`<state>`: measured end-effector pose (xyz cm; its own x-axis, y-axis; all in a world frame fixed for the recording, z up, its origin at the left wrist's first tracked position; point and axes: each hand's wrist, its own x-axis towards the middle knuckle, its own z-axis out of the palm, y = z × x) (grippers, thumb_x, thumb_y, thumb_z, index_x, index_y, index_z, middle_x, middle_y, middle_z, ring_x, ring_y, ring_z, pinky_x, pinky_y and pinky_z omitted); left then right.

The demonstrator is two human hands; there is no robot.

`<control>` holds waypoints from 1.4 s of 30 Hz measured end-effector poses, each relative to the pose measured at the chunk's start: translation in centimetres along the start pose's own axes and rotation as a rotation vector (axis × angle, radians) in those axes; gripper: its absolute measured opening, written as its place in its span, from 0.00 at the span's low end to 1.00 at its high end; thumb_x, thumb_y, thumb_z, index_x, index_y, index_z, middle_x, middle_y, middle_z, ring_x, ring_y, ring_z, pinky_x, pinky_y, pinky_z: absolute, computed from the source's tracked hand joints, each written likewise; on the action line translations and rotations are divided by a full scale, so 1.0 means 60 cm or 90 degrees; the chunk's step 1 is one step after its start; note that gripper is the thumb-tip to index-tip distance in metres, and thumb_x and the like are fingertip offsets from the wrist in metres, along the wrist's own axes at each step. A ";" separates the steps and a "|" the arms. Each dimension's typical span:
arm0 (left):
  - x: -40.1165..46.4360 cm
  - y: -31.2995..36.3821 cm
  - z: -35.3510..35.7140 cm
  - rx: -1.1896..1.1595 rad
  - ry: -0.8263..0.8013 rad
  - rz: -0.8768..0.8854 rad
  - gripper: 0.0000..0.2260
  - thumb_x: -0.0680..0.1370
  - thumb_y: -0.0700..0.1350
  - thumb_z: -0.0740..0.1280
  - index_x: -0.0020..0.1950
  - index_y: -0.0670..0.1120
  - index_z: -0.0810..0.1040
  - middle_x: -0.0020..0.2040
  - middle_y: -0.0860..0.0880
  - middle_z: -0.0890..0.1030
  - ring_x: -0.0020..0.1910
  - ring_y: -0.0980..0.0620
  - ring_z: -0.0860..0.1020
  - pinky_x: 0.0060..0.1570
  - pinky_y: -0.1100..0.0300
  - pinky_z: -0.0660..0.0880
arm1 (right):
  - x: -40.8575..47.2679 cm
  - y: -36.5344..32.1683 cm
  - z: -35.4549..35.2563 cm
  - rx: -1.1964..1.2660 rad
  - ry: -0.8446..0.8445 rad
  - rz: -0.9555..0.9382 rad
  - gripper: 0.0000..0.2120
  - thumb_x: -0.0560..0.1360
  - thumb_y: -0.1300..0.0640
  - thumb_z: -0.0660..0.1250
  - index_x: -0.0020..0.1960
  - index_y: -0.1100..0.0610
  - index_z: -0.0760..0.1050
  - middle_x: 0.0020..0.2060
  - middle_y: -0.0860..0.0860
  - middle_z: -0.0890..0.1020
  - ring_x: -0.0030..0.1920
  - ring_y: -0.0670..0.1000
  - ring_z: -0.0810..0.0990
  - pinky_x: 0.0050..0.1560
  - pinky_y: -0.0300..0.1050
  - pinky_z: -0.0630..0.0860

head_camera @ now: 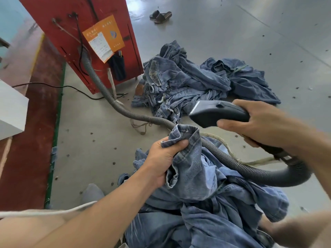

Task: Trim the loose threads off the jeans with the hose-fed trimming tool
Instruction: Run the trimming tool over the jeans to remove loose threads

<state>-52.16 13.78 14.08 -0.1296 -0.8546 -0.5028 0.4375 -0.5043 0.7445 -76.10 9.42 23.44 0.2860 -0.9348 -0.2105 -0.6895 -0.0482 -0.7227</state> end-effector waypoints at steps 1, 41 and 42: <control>0.001 0.001 -0.001 0.003 -0.001 -0.006 0.09 0.71 0.36 0.75 0.50 0.41 0.88 0.50 0.38 0.87 0.45 0.43 0.86 0.45 0.53 0.83 | -0.005 0.000 -0.007 0.025 -0.041 0.008 0.11 0.73 0.37 0.73 0.46 0.41 0.76 0.26 0.48 0.79 0.23 0.48 0.77 0.25 0.38 0.74; 0.057 0.004 -0.103 1.294 0.035 -0.180 0.39 0.72 0.75 0.66 0.66 0.43 0.75 0.62 0.44 0.78 0.63 0.43 0.77 0.60 0.49 0.76 | 0.038 0.086 0.058 -0.169 0.044 -0.076 0.17 0.70 0.31 0.70 0.50 0.40 0.70 0.33 0.42 0.79 0.38 0.40 0.78 0.36 0.45 0.73; 0.060 0.001 -0.108 1.218 -0.014 -0.153 0.29 0.76 0.69 0.68 0.61 0.45 0.79 0.58 0.46 0.82 0.59 0.45 0.79 0.59 0.51 0.77 | 0.038 0.086 0.058 -0.174 0.040 -0.074 0.18 0.70 0.31 0.69 0.50 0.40 0.70 0.33 0.42 0.79 0.38 0.40 0.78 0.37 0.46 0.74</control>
<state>-46.84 11.47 9.46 -0.0459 -0.7507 -0.6590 -0.9949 -0.0248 0.0976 -76.70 8.25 16.91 0.3383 -0.9368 -0.0894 -0.8106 -0.2419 -0.5333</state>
